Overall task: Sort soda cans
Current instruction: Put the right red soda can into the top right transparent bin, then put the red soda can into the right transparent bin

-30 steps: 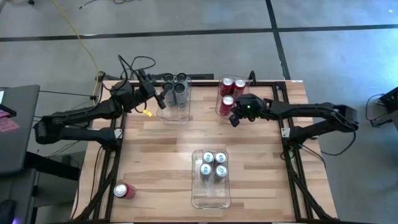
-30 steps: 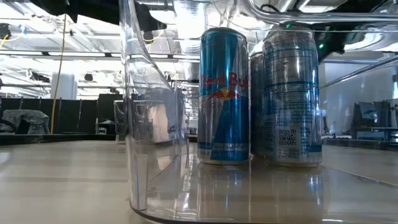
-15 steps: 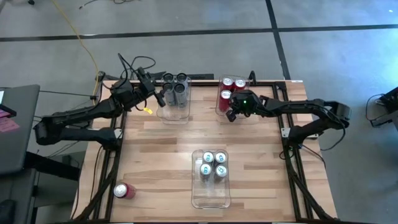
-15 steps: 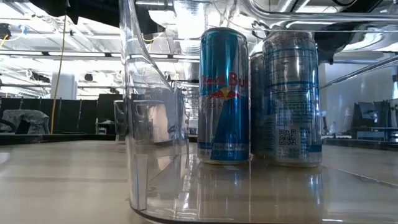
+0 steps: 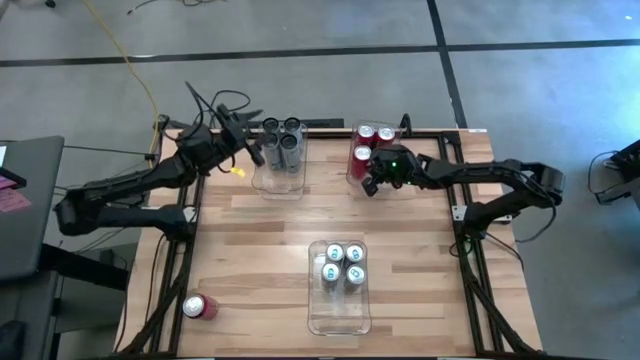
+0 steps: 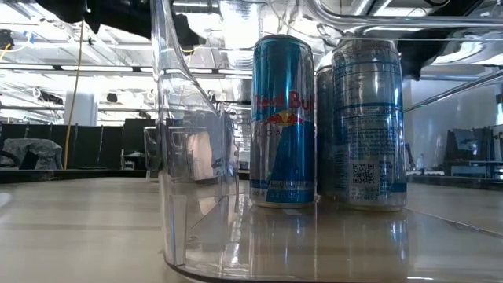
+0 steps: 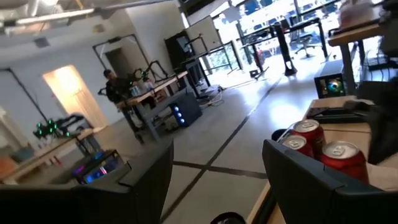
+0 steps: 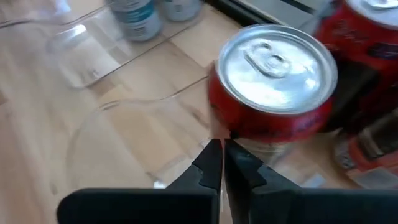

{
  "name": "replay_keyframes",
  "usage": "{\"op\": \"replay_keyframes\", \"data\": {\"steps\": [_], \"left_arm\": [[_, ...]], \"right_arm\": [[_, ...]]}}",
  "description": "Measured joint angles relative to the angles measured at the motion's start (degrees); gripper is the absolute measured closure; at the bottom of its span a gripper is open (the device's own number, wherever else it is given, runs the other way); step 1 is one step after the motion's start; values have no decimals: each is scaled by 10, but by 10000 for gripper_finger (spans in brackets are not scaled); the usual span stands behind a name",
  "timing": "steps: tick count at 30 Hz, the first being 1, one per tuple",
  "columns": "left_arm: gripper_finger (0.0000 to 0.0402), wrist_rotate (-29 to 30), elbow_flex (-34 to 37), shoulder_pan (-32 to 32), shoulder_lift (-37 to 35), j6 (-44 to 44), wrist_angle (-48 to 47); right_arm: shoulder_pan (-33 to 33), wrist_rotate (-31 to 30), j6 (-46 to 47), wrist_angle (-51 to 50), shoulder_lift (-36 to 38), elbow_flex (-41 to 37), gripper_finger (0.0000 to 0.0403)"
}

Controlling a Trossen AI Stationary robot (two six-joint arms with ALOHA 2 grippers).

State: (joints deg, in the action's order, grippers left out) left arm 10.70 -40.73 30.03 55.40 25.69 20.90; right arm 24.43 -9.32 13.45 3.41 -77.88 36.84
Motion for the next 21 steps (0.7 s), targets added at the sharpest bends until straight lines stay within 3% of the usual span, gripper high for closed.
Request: {"op": "replay_keyframes", "data": {"steps": [4,10,16,21], "left_arm": [[160,0,0,5,0,-30,-22],[160,0,0,-3,0,-32,-26],[160,0,0,-8,0,-35,-34],[160,-23,0,-8,0,-78,-131]], "right_arm": [[-19,6,-4,-43,31,1,345],[-22,10,0,-164,138,45,310],[-22,19,1,-164,240,52,291],[-36,19,2,-145,279,52,290]]}}
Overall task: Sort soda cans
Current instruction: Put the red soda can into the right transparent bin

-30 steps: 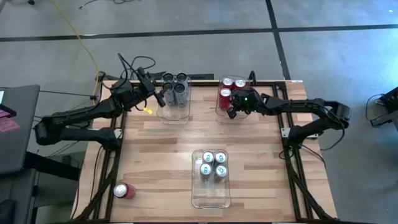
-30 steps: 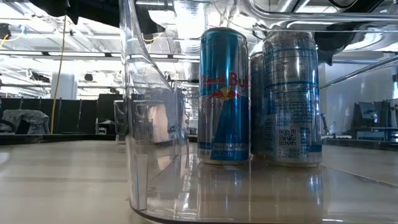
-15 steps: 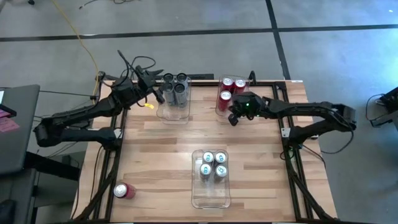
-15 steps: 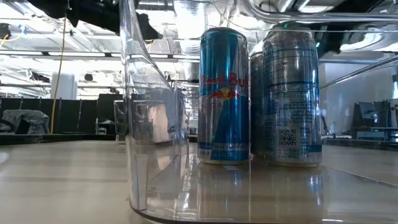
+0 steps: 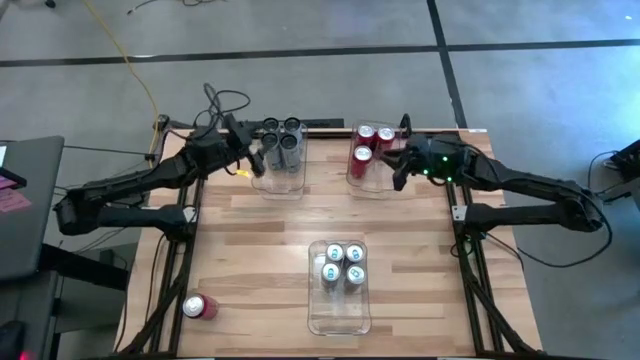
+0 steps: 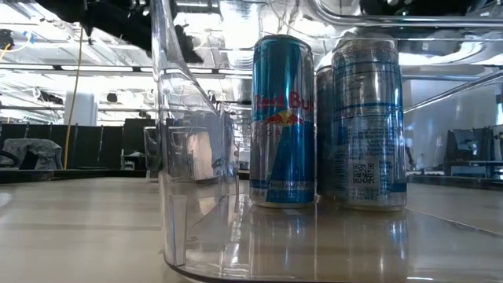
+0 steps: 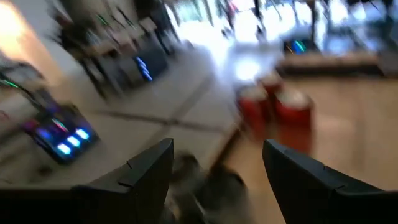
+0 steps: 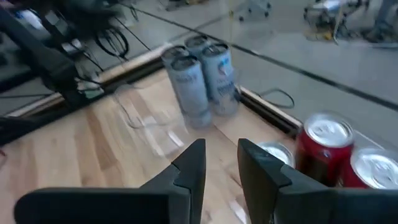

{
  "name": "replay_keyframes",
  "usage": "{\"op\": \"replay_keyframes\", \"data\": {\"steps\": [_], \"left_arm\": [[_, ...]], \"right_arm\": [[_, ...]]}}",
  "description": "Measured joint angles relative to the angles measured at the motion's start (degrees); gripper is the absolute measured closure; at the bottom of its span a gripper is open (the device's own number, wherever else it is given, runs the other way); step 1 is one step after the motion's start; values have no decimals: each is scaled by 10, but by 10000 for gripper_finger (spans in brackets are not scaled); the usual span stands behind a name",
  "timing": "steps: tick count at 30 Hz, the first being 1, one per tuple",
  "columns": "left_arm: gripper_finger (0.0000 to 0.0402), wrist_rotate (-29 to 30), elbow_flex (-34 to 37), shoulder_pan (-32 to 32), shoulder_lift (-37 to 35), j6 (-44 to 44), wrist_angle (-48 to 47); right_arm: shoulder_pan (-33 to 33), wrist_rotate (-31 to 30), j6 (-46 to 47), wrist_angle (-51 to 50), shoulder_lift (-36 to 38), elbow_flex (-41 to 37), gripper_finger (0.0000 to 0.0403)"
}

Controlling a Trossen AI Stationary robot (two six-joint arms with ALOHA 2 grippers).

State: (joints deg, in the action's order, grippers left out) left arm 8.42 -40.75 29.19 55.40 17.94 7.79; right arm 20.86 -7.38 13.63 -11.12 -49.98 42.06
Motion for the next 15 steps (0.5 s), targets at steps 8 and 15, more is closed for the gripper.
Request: {"op": "replay_keyframes", "data": {"steps": [8,15], "left_arm": [[160,-19,-28,-59,-77,-172,-309],[160,-19,-61,-201,-154,-278,-392]], "right_arm": [[-39,0,4,26,-3,-2,290],[-65,0,-19,136,-42,-24,290]]}}
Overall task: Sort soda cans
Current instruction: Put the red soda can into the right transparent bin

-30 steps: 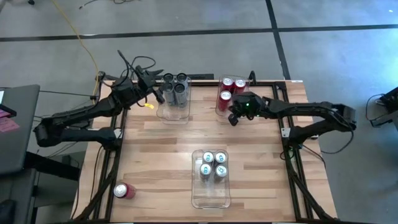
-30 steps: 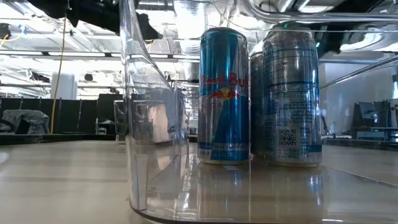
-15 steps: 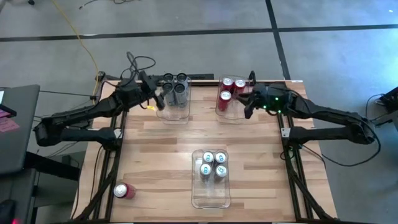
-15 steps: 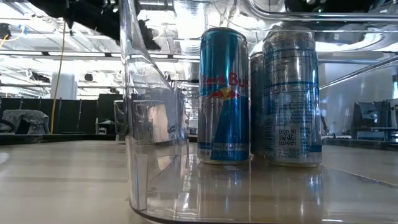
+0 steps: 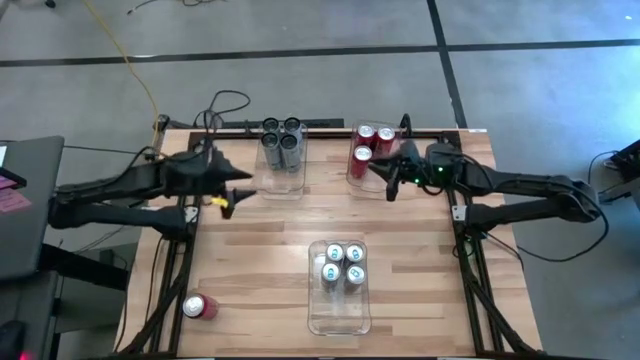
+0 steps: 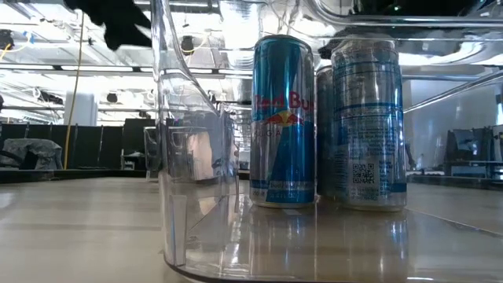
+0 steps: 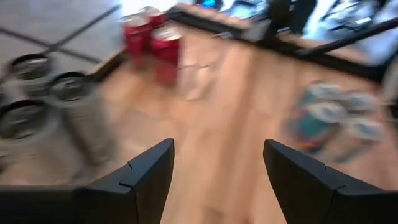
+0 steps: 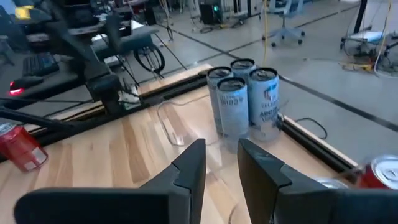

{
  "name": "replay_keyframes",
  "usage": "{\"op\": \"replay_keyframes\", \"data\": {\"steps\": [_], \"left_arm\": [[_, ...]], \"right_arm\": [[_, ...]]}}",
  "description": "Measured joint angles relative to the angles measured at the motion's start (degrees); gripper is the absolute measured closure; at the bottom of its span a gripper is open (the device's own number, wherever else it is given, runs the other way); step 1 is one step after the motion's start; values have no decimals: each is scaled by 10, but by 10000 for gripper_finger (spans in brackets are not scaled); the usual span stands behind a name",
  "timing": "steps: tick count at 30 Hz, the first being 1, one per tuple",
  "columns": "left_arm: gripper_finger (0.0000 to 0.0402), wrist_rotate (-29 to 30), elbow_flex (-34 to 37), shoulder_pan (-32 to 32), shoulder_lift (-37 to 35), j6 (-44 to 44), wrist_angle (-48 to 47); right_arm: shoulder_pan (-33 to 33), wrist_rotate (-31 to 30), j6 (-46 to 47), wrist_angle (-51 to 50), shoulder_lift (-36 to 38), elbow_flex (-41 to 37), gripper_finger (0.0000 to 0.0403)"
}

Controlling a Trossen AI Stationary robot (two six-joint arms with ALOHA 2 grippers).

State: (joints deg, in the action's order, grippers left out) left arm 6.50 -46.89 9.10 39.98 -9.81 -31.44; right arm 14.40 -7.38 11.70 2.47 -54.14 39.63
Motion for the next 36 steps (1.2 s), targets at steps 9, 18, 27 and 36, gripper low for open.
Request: {"op": "replay_keyframes", "data": {"steps": [9,18,27,36], "left_arm": [[160,0,-2,-188,36,-95,4],[160,28,-103,-336,138,-294,-160],[160,28,-262,-433,247,-488,-422],[149,-76,-261,-525,296,-731,-478]], "right_arm": [[-4,0,6,88,-67,-1,290],[-42,-1,9,170,-120,-1,290],[-58,-1,4,237,-122,-1,290],[-73,0,-22,247,-123,-1,290]]}}
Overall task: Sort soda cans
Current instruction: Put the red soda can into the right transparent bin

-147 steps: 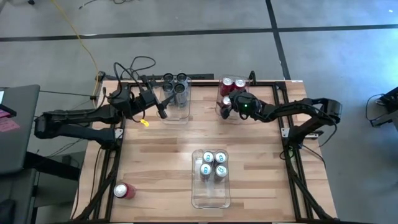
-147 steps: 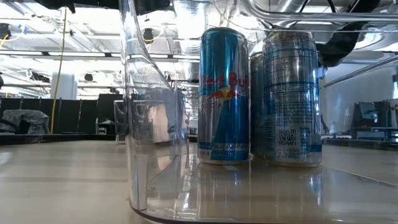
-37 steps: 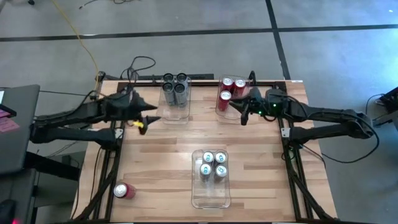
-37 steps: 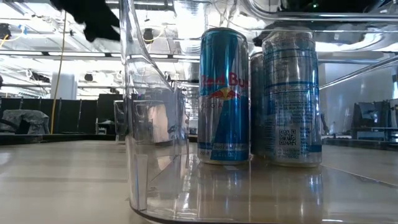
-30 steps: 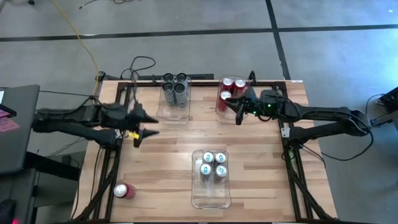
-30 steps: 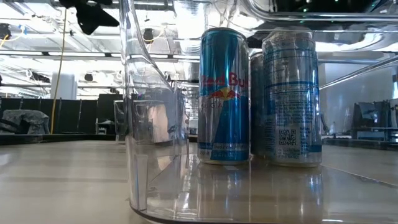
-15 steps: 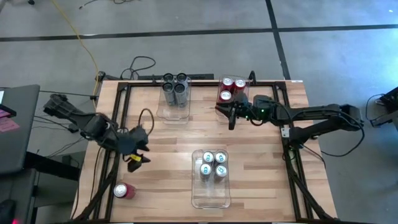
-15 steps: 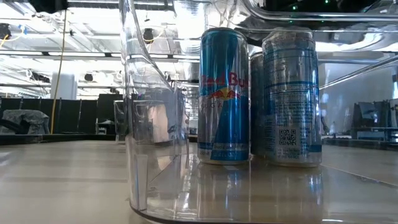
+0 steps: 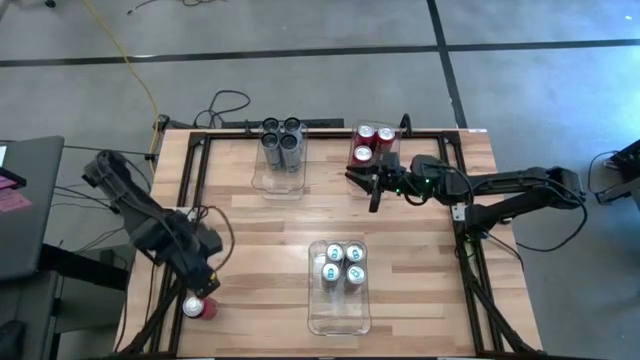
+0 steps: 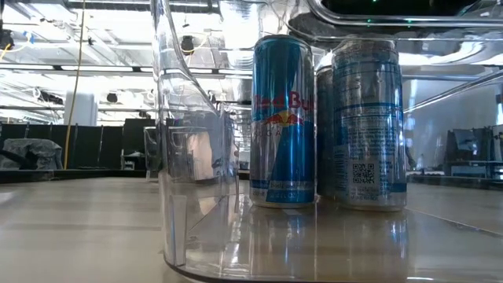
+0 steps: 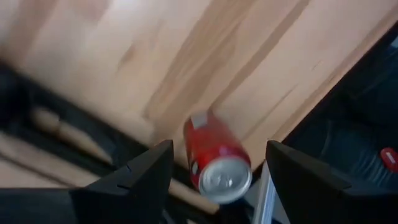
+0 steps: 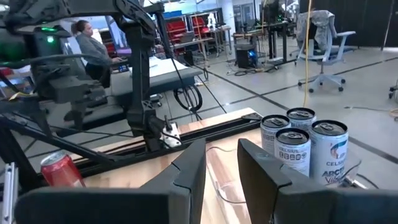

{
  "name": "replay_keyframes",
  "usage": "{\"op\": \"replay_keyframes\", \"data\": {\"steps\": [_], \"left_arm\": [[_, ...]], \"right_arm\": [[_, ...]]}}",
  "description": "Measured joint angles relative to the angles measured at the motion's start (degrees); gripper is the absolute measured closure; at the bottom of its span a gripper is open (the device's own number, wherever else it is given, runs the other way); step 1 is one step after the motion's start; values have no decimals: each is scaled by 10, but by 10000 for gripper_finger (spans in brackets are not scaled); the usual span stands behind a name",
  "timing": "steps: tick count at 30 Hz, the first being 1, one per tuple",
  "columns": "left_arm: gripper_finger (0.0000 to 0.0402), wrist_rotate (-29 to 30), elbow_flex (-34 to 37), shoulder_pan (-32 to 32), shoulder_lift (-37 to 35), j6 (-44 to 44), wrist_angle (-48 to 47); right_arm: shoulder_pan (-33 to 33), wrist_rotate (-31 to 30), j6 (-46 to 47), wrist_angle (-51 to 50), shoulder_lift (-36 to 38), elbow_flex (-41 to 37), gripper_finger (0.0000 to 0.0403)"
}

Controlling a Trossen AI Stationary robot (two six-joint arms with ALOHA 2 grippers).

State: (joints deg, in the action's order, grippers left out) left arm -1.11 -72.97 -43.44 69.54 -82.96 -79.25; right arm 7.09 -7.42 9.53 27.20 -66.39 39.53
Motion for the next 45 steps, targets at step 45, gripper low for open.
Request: {"op": "replay_keyframes", "data": {"steps": [45], "left_arm": [[7,55,3,-211,160,-246,55]], "right_arm": [[-42,1,-10,17,0,0,290]]}}
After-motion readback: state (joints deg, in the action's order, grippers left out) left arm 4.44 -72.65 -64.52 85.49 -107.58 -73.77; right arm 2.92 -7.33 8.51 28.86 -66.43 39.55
